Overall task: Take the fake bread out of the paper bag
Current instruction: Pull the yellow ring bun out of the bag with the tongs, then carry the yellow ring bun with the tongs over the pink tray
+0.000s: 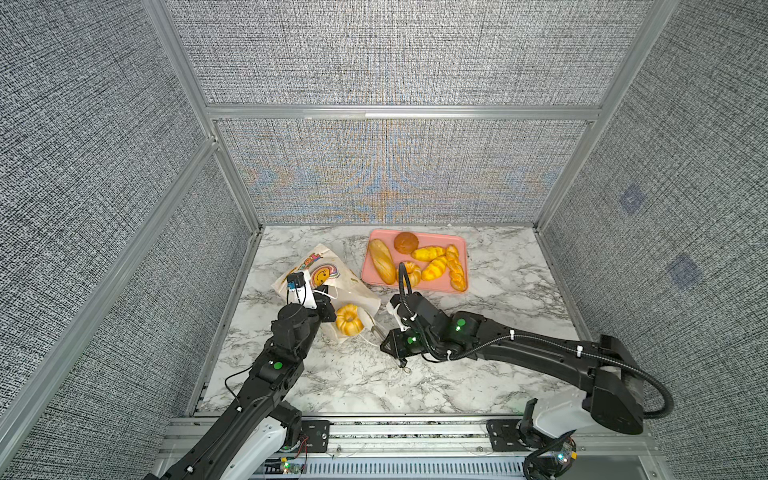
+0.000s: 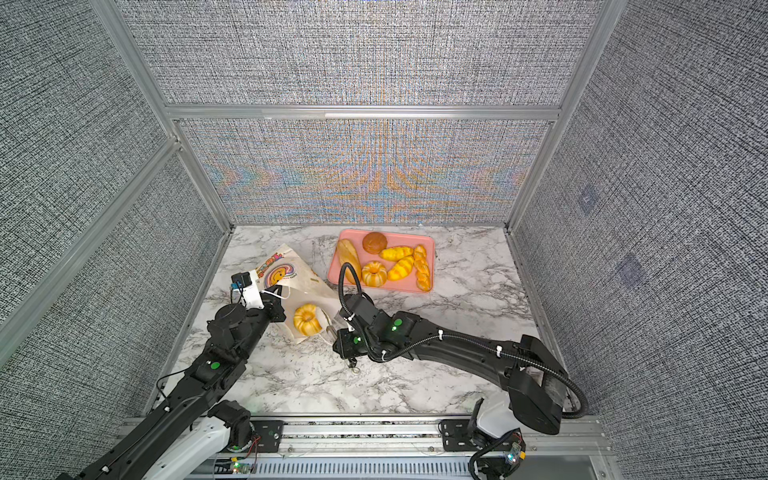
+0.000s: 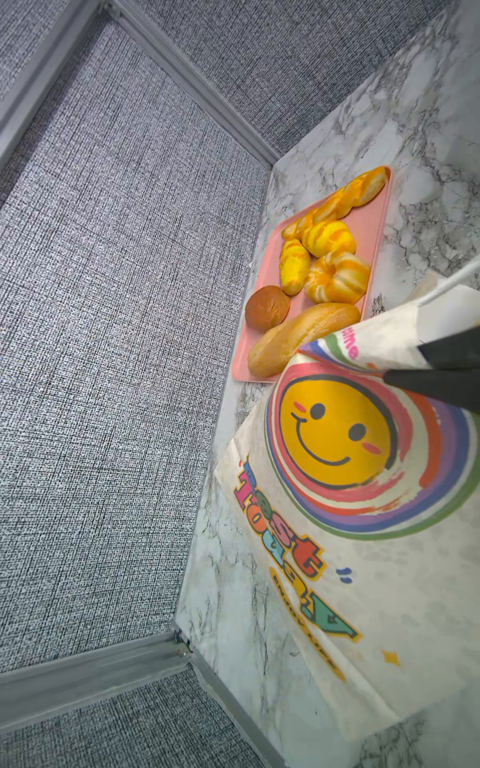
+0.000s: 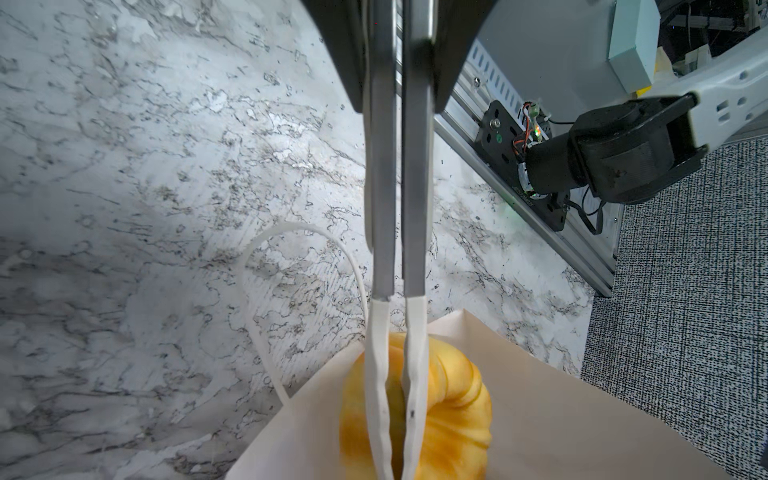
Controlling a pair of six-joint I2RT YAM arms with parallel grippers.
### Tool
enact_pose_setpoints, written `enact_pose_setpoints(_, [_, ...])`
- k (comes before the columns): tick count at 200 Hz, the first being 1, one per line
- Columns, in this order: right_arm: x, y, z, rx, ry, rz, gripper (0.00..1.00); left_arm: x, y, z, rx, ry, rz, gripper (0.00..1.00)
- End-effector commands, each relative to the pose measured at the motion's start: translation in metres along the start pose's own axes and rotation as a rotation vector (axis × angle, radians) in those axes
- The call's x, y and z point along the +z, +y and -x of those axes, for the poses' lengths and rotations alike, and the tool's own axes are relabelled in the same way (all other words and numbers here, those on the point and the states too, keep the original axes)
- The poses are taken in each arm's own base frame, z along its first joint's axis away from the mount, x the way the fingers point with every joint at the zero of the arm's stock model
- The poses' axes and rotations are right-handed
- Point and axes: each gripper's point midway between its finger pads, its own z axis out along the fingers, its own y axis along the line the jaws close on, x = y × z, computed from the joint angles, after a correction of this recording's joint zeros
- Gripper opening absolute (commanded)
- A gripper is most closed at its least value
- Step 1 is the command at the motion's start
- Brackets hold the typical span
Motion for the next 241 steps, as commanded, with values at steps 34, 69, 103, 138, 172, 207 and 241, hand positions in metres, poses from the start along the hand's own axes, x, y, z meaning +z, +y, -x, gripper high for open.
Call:
enact_pose_setpoints(34, [-0.029,-0.011,0.004,-0.020,-0.070,-0.044,0.00,0.010,0.007,0.006,-0.040,-0.005,0.068,0.00])
enact_pose_setpoints(69, [-0.058,-0.010,0.014,-0.031,-0.114,-0.034,0.00,0.013,0.010,0.001,-0.041,0.015,0.087,0.00])
enact_pose_setpoints(103, [-0.088,-0.009,0.013,-0.022,-0.132,0.022,0.00,0.015,0.017,0.003,-0.024,0.030,0.141,0.00])
enact_pose_setpoints(138, [-0.135,-0.021,0.034,0.016,-0.250,0.066,0.00,0.018,0.014,0.004,-0.018,0.029,0.132,0.00])
enact_pose_setpoints(172, [-0.164,-0.061,0.084,0.068,-0.344,0.016,0.00,0.020,0.010,-0.002,-0.043,0.046,0.102,0.00])
enact_pose_setpoints(207, [-0.159,-0.096,0.145,0.068,-0.366,-0.050,0.00,0.015,0.008,-0.003,-0.034,0.048,0.079,0.00])
enact_pose_setpoints(241, [-0.129,-0.122,0.190,0.083,-0.310,-0.061,0.00,0.007,0.010,-0.004,-0.009,0.046,0.075,0.00])
